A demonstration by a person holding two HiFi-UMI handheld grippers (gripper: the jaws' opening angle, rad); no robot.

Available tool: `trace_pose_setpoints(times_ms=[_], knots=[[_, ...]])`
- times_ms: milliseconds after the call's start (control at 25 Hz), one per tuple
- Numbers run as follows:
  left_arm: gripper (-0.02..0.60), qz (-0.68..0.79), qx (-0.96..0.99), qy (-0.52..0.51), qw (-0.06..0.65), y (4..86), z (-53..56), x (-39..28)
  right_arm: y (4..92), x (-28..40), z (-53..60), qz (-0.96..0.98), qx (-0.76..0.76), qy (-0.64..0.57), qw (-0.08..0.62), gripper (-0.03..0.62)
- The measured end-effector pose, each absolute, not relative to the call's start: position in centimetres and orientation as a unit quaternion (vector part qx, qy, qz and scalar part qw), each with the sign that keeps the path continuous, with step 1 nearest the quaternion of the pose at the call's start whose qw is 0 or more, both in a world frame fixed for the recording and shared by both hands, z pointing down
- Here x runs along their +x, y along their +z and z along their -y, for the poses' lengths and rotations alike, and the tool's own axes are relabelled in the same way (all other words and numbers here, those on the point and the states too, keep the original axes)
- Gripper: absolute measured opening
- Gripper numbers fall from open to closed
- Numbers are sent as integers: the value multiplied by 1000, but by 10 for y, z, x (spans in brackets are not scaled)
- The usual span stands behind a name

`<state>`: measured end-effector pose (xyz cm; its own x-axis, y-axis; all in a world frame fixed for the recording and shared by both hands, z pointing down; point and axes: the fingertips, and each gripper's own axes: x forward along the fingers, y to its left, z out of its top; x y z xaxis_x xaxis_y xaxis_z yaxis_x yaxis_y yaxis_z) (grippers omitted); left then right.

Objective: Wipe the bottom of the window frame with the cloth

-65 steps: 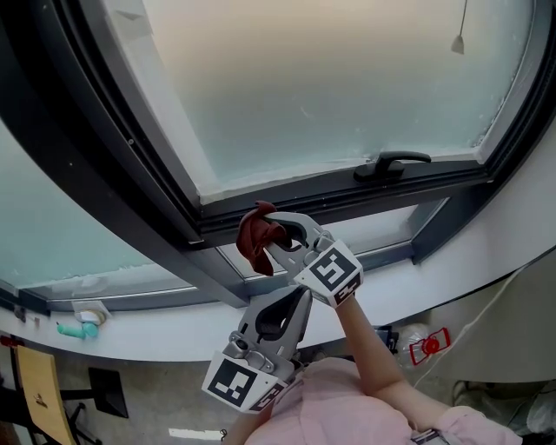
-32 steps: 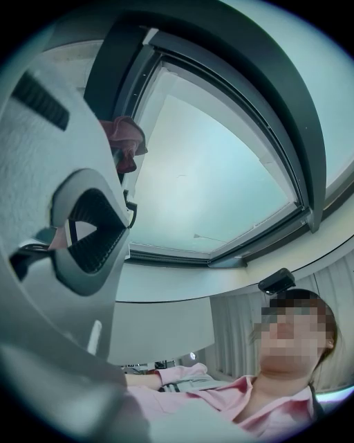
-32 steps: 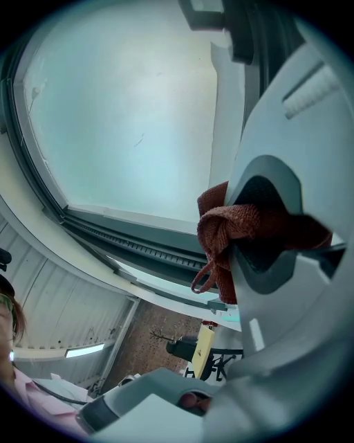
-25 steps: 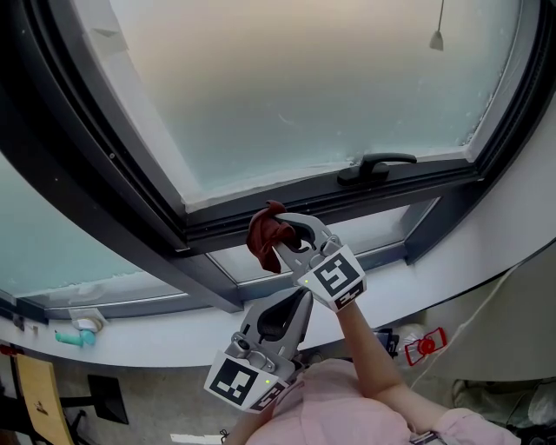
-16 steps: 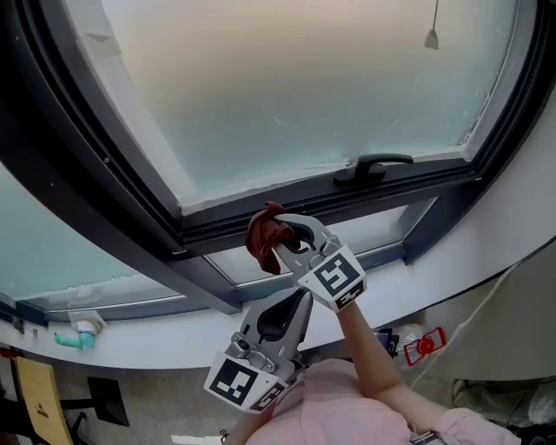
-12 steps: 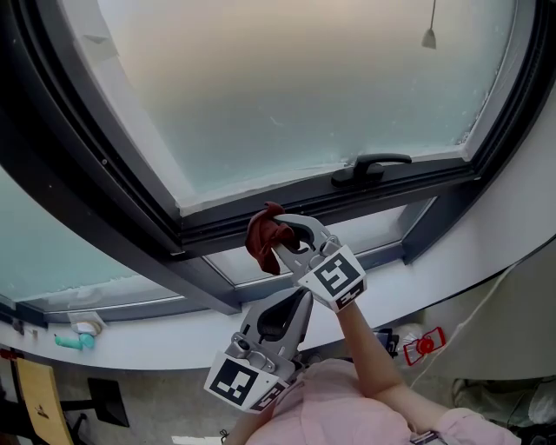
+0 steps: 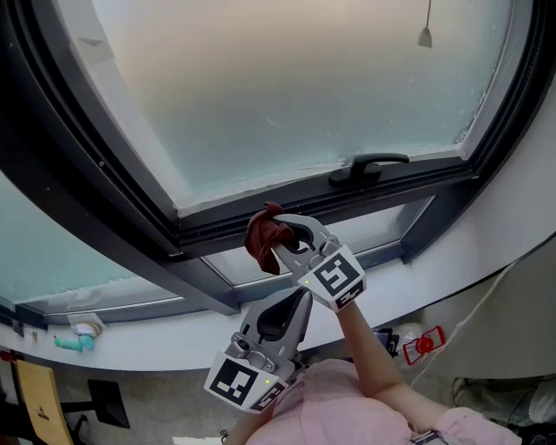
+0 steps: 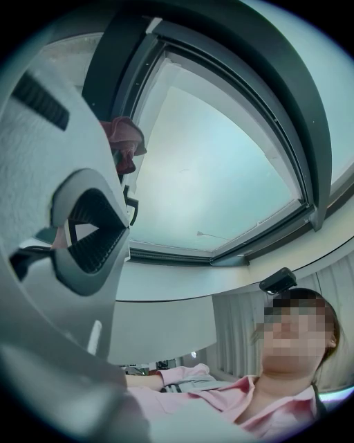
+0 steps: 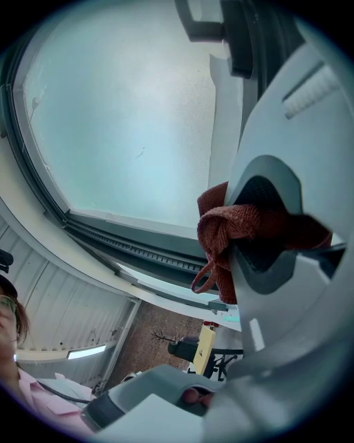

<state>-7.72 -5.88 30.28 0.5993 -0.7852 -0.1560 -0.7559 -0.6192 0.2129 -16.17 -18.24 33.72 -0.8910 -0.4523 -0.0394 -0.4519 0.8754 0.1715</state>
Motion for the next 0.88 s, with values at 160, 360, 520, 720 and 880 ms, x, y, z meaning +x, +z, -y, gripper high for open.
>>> trace_pose_setpoints(times_ms=[160,360,520,720,880], knots=[[3,432,892,-119,64,303,59,-77,338,-161,182,968,236,-83,0,63],[3,432,891,-120,65,303,59,-77,337,-161,183,968,234,-86,-3,63],[3,435,889,-124,63,302,60,-76,336,-161,183,968,232,-93,-4,63],[3,441,885,-134,60,303,60,-76,337,-161,183,970,228,-86,-5,63],[3,442,884,-139,58,304,62,-72,337,-158,184,970,230,-78,-8,63]])
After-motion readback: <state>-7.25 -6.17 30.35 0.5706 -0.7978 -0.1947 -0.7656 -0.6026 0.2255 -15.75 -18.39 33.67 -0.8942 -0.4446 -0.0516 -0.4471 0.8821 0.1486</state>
